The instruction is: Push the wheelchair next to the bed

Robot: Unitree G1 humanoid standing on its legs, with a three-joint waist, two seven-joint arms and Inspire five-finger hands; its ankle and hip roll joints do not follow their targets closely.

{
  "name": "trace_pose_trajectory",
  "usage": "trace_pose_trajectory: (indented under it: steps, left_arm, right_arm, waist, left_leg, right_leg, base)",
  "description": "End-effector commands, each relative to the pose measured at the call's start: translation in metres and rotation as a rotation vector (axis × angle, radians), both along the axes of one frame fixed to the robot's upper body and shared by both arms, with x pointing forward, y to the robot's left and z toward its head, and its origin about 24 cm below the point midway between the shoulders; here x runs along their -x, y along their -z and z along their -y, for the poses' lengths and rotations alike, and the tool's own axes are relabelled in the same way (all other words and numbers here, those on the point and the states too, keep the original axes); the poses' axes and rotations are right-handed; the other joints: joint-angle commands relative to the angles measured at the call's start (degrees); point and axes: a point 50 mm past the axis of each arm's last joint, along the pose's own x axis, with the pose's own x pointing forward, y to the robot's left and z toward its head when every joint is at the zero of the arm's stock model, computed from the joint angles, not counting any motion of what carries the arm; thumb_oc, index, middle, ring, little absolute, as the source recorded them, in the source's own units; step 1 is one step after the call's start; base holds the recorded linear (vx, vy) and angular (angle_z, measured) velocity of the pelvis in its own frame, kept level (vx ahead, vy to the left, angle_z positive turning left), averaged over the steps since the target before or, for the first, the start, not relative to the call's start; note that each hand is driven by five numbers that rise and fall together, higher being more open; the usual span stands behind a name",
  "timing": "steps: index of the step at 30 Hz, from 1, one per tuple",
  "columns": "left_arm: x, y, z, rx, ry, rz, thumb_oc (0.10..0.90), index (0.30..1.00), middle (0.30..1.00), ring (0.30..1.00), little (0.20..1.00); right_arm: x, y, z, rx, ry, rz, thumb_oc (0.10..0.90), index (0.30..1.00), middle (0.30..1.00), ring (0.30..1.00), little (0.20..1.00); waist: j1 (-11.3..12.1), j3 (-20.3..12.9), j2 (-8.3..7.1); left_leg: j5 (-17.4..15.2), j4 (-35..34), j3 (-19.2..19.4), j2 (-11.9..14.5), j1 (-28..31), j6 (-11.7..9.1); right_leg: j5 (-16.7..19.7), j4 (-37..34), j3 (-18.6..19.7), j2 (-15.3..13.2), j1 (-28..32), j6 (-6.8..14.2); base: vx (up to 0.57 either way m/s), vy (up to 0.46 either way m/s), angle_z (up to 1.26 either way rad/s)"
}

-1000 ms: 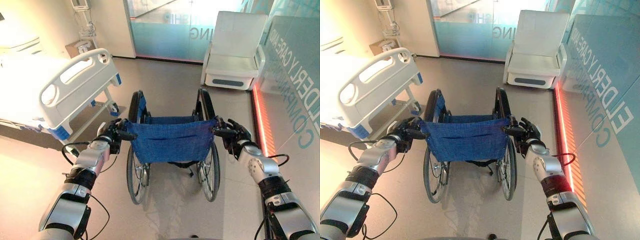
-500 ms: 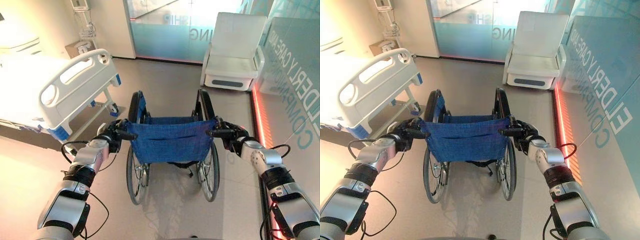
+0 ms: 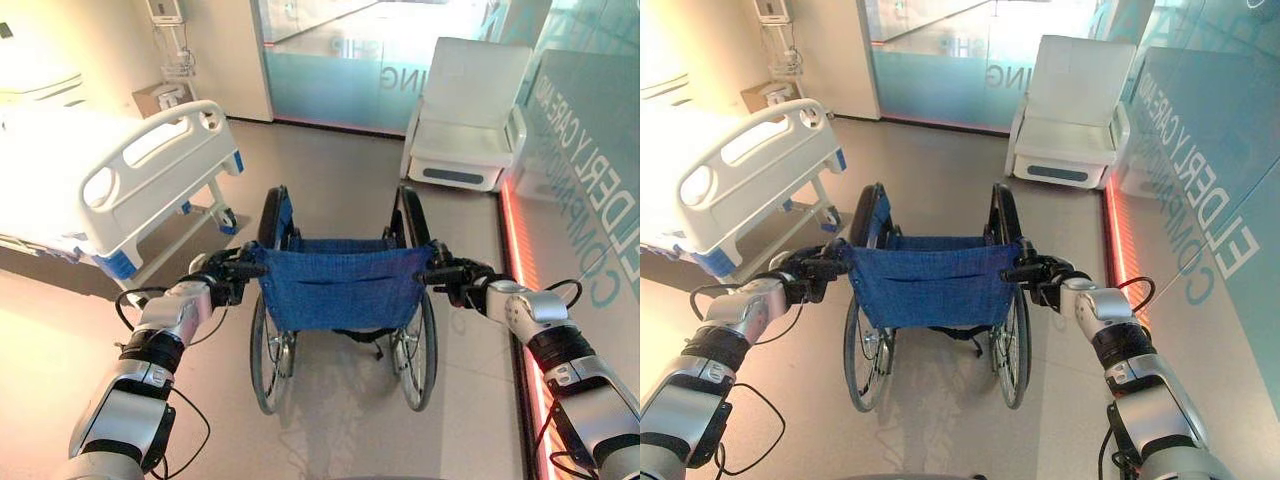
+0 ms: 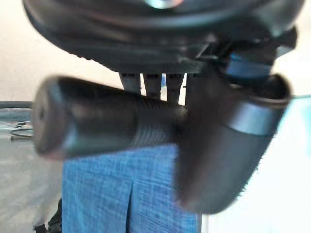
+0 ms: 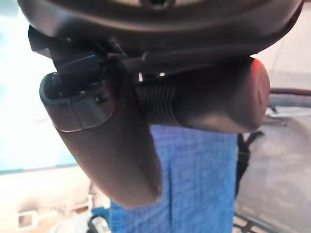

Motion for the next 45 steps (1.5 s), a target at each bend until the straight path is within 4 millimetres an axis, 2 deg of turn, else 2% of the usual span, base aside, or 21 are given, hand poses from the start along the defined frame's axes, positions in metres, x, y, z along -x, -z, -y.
trace_pose_trajectory:
  steps: [1,10,21,34,41,43,44,45]
  left_arm:
    - [-0.040,-0.061,0.049,0.052,0.232,0.212,0.400,0.300,0.300,0.300,0.300]
    - [-0.042,-0.068,0.048,-0.102,0.276,0.210,0.400,0.300,0.300,0.300,0.300]
    - [-0.043,-0.070,0.047,-0.184,0.306,0.178,0.400,0.300,0.300,0.300,0.300]
    - [-0.043,-0.060,0.052,-0.091,0.267,0.137,0.400,0.300,0.300,0.300,0.300]
    - [-0.042,-0.055,0.045,-0.084,0.199,0.132,0.400,0.300,0.300,0.300,0.300]
    - [-0.041,-0.055,0.040,-0.066,0.175,0.131,0.400,0.300,0.300,0.300,0.300]
    - [-0.041,-0.055,0.040,-0.066,0.175,0.131,0.400,0.300,0.300,0.300,0.300]
    - [-0.041,-0.055,0.038,-0.037,0.167,0.121,0.400,0.300,0.300,0.300,0.300]
  right_arm:
    - [-0.021,-0.026,-0.048,-0.147,-0.179,0.080,0.400,0.300,0.300,0.300,0.300]
    - [-0.023,-0.031,-0.053,-0.132,-0.196,0.114,0.400,0.300,0.300,0.300,0.300]
    - [-0.025,-0.036,-0.055,-0.126,-0.195,0.130,0.400,0.300,0.300,0.300,0.300]
    - [-0.028,-0.036,-0.055,-0.117,-0.183,0.131,0.400,0.300,0.300,0.300,0.300]
    - [-0.030,-0.034,-0.054,-0.111,-0.166,0.126,0.400,0.300,0.300,0.300,0.300]
    - [-0.030,-0.034,-0.053,-0.114,-0.162,0.133,0.400,0.300,0.300,0.300,0.300]
    - [-0.030,-0.034,-0.053,-0.114,-0.162,0.133,0.400,0.300,0.300,0.300,0.300]
    - [-0.031,-0.035,-0.048,-0.106,-0.153,0.137,0.400,0.300,0.300,0.300,0.300]
  waist:
    - [1.0,-2.2,-1.17]
    - [1.2,-2.1,-1.10]
    - [1.4,-2.2,-0.88]
    - [1.4,-1.5,-0.45]
    - [1.7,-0.2,0.14]
    - [1.5,0.8,0.42]
    - [1.5,0.8,0.41]
    - [1.1,2.3,0.69]
  left_leg:
    - [1.2,0.2,-0.2,-2.9,-4.4,-2.2]
    - [1.2,0.2,-0.2,-3.0,-4.3,-2.1]
    - [1.2,0.2,-1.3,-3.7,-3.9,-1.7]
    - [-0.4,3.0,-1.1,-5.0,-3.5,-0.6]
    - [-2.6,7.3,-1.3,-6.0,-4.7,1.2]
    - [-2.9,8.6,-1.5,-6.3,-5.2,2.2]
    - [-2.9,8.6,-1.5,-6.3,-5.2,2.2]
    - [-3.0,9.8,-1.9,-6.3,-5.6,2.4]
  right_leg:
    - [1.2,0.1,-1.3,-0.4,0.6,1.1]
    - [1.2,0.1,-1.4,-0.5,0.7,1.1]
    - [1.1,0.1,-0.4,-0.4,1.0,1.1]
    - [0.5,1.6,0.2,-2.0,1.7,1.1]
    - [-1.6,8.2,0.3,-4.6,0.2,1.6]
    - [-2.1,13.8,0.7,-5.9,-2.1,2.4]
    - [-2.2,14.0,0.7,-6.0,-2.2,2.4]
    - [0.2,21.4,1.4,-6.6,-5.8,2.9]
  base:
    - [0.00,0.000,0.00]
    - [0.00,0.000,0.00]
    - [0.01,0.005,0.00]
    - [0.05,0.053,-0.01]
    - [0.08,0.125,-0.04]
    - [0.07,0.122,-0.10]
    - [0.07,0.122,-0.11]
    - [0.05,0.088,-0.06]
